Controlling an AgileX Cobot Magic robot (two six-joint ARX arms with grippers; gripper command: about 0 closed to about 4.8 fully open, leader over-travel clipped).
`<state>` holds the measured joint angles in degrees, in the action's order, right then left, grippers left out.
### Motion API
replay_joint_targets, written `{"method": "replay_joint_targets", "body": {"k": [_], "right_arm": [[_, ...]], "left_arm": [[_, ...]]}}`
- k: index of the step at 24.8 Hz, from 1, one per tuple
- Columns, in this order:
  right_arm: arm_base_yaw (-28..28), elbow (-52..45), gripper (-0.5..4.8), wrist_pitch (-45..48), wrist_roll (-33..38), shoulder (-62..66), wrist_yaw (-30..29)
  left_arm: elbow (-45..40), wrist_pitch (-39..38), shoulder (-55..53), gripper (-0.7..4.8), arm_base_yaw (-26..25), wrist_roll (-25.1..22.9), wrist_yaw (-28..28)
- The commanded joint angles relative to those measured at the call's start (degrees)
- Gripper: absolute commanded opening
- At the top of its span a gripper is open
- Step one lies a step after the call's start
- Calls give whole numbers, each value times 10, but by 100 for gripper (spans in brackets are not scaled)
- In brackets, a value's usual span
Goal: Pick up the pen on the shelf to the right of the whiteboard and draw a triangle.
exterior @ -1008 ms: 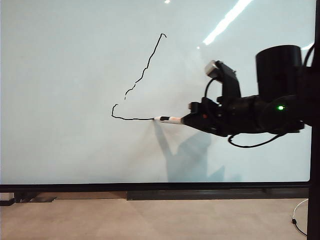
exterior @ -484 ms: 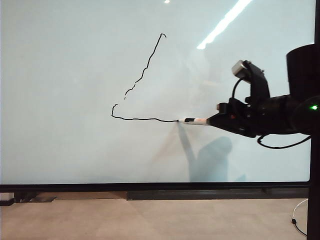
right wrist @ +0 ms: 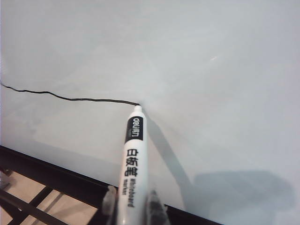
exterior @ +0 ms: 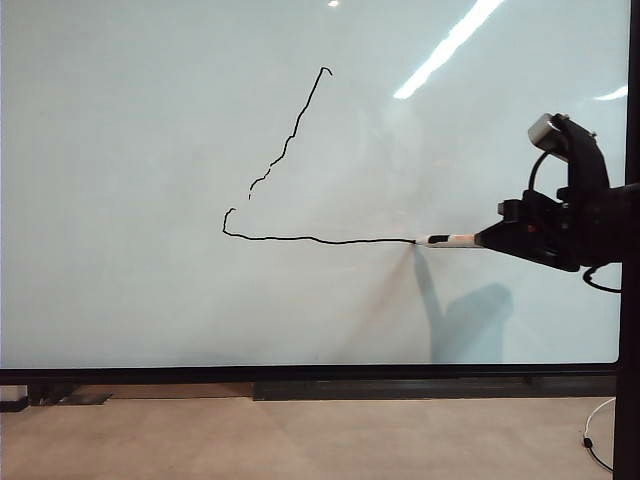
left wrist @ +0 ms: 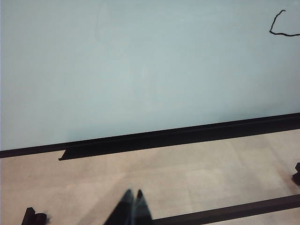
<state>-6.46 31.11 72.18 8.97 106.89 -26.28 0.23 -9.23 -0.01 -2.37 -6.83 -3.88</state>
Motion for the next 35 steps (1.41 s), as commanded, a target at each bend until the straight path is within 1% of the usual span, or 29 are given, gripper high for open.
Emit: {"method": "replay_joint_targets", "body": {"k": [1,4,7,8,9,10,11,13,15,17,18,19,20,22,23,24,25,27,29,31,35], "right_arm": [[23,-10,-6,33,0,-7,45],[43,-14,-6,34,0,-9,43],[43,-14,-6,35,0,-9,41],[43,-20,-6,38,-1,-15,31],[40,-29,-6,47,-3,-23,33],[27,-59,-6,79,-7,-51,51],[20,-77,-6,85,-9,-72,65],[4,-101,-6,59,-3,-132,74],[-13,-101,-6,31,39,-177,71],[-48,-84,-6,38,120,-203,71],[-79,-64,-6,57,167,-208,73],[-95,-53,-6,65,184,-208,76],[-129,-26,-6,60,210,-208,99],[-178,17,-6,31,210,-208,142],[-191,32,-6,21,210,-208,161],[-214,54,-6,3,211,-208,193],[-223,61,-6,-3,210,-208,209],[-235,71,-6,-6,211,-207,233],[-241,82,-6,-26,226,-207,241],[-241,92,-6,-65,247,-206,249],[-242,95,-6,-73,264,-205,263]], "left_arm": [[2,-2,0,-5,0,0,-2],[2,-2,0,-5,0,0,-2],[2,-2,0,-5,0,0,-2],[2,-2,0,-5,0,0,-2],[2,-2,0,-5,0,0,-2],[2,-2,0,-5,0,0,-2],[2,-2,0,-5,0,0,-2],[2,-2,0,-5,0,0,-2],[2,-2,0,-5,0,0,-2],[2,-2,0,-5,0,0,-2],[2,-2,0,-5,0,0,-2],[2,-2,0,-5,0,0,-2],[2,-2,0,-5,0,0,-2],[2,-2,0,-5,0,0,-2],[2,-2,0,-5,0,0,-2],[2,-2,0,-5,0,0,-2],[2,-2,0,-5,0,0,-2],[2,-2,0,-5,0,0,-2],[2,-2,0,-5,0,0,-2],[2,-2,0,-5,0,0,-2],[2,-2,0,-5,0,0,-2]]}}
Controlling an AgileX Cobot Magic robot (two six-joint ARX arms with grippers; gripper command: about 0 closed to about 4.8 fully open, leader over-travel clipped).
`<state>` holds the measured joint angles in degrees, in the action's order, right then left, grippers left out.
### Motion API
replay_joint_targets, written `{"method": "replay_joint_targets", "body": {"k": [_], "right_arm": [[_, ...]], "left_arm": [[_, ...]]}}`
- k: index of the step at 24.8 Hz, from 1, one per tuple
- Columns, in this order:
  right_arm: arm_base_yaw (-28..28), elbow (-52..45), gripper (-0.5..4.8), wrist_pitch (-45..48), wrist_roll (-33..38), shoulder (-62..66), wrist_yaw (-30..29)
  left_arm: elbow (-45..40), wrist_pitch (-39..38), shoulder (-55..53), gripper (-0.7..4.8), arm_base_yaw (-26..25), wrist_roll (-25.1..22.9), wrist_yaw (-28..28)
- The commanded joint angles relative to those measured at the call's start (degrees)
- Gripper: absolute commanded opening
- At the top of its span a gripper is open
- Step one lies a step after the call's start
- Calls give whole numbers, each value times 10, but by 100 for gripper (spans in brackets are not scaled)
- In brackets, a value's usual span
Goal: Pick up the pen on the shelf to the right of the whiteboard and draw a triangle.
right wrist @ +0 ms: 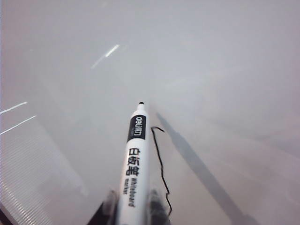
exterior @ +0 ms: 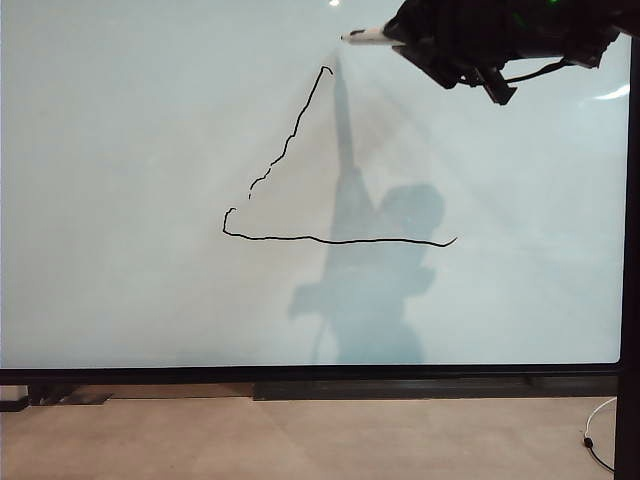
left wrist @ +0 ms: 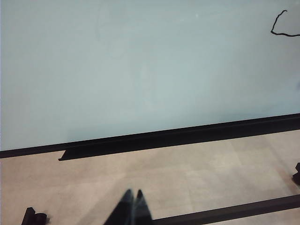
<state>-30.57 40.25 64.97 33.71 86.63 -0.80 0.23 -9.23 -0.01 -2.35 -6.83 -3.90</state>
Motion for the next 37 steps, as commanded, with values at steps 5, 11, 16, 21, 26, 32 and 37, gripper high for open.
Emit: {"method": "replay_joint_targets", "body": {"k": [5,11,16,21,26,32,37], "right_arm": [[-1,5,-6,-30,21,-2,7],[-1,9,-6,-45,21,-2,-4],[-1,18,-6,-54,17,2,-9],[-1,42,-6,-70,17,20,-31],[-4,47,-6,-69,6,25,-27],[-4,46,-6,-64,-6,25,-17],[-3,46,-6,-64,-8,25,-6]], "left_arm": [[2,-2,0,-5,0,0,-2],[2,-2,0,-5,0,0,-2],[2,-2,0,-5,0,0,-2],[2,-2,0,-5,0,0,-2],[2,-2,0,-5,0,0,-2],[2,-2,0,-5,0,0,-2],[2,-2,0,-5,0,0,-2]]}}
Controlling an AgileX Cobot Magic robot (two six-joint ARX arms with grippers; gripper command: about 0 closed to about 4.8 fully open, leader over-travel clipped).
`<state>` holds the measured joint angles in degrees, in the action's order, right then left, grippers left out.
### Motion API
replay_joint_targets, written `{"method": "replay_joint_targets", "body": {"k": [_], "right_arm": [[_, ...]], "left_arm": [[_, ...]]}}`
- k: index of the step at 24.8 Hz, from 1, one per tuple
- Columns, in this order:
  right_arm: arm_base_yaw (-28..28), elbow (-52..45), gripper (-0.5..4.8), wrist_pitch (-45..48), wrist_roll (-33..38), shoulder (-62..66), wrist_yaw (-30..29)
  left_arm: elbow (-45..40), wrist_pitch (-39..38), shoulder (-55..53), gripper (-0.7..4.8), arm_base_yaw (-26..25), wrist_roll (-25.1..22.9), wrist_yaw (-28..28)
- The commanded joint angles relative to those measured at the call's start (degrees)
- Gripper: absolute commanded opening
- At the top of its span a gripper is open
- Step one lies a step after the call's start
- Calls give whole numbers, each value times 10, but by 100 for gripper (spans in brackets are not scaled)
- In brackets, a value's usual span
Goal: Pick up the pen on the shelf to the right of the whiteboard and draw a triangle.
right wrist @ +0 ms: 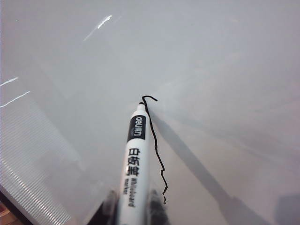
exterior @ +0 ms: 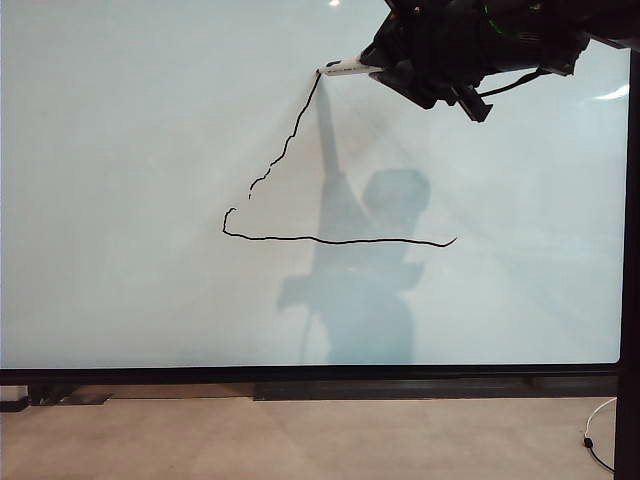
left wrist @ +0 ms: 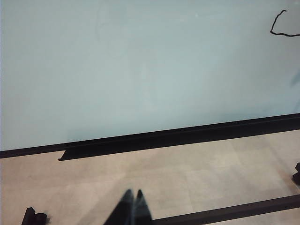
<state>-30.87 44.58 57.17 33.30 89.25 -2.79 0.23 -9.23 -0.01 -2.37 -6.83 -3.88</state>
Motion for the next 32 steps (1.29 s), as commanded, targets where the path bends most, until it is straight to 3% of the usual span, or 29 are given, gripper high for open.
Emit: {"method": "replay_joint_targets", "body": {"k": [1,32], "right_arm": [[0,3,-6,14,-6,-2,14],[19,-56,-6,27,-34,-3,43]], "left_arm": [[2,-2,0,-5,0,0,-2],[2,-2,0,-5,0,0,-2]]}}
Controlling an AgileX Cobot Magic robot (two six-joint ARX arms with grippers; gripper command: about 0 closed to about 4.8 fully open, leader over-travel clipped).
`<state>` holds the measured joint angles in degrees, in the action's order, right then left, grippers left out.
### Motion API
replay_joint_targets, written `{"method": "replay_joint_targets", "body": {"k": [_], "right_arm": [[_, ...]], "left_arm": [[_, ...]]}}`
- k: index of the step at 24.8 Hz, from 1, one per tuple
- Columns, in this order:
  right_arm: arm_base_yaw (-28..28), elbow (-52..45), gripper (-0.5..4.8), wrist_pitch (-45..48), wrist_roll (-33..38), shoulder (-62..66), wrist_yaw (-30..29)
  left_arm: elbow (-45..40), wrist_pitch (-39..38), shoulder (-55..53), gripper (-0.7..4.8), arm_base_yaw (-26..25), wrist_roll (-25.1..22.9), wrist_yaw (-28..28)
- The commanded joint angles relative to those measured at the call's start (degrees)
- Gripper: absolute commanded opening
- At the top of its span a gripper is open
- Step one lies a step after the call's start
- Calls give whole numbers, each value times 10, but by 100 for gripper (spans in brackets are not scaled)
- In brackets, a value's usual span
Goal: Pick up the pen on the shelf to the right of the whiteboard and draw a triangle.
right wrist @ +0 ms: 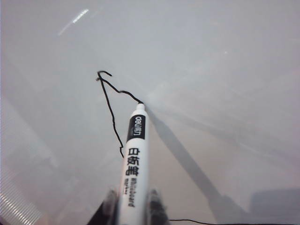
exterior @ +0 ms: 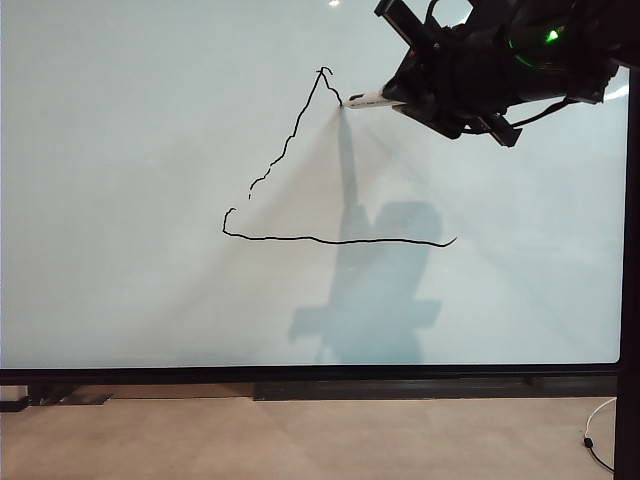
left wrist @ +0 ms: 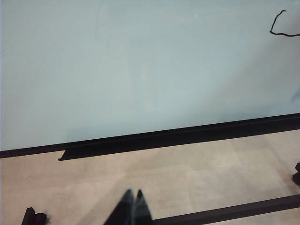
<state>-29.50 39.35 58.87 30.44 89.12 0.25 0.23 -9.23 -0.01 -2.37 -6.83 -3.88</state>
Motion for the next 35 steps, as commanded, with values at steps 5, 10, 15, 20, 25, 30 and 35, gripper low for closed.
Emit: {"method": "replay_joint_targets", "body": {"k": [5,10,15,20,25,30,35], "right_arm": [[24,-25,-6,28,-7,-2,9],[46,-31,-6,35,-22,-2,-30],[63,-31,-6,43,-21,2,-53],[74,-45,-6,76,-17,10,-66],[87,-61,-6,91,-10,17,-69],[94,-66,-6,96,-7,27,-69],[98,-67,-6,122,9,56,-78]], "left_arm": [[2,-2,0,-5,0,0,-2],[2,-2,0,-5,0,0,-2],[2,-2,0,-5,0,0,-2],[2,-2,0,-5,0,0,-2],[2,-2,0,-5,0,0,-2],[2,-2,0,-5,0,0,-2],[2,-2,0,-5,0,0,-2]]}}
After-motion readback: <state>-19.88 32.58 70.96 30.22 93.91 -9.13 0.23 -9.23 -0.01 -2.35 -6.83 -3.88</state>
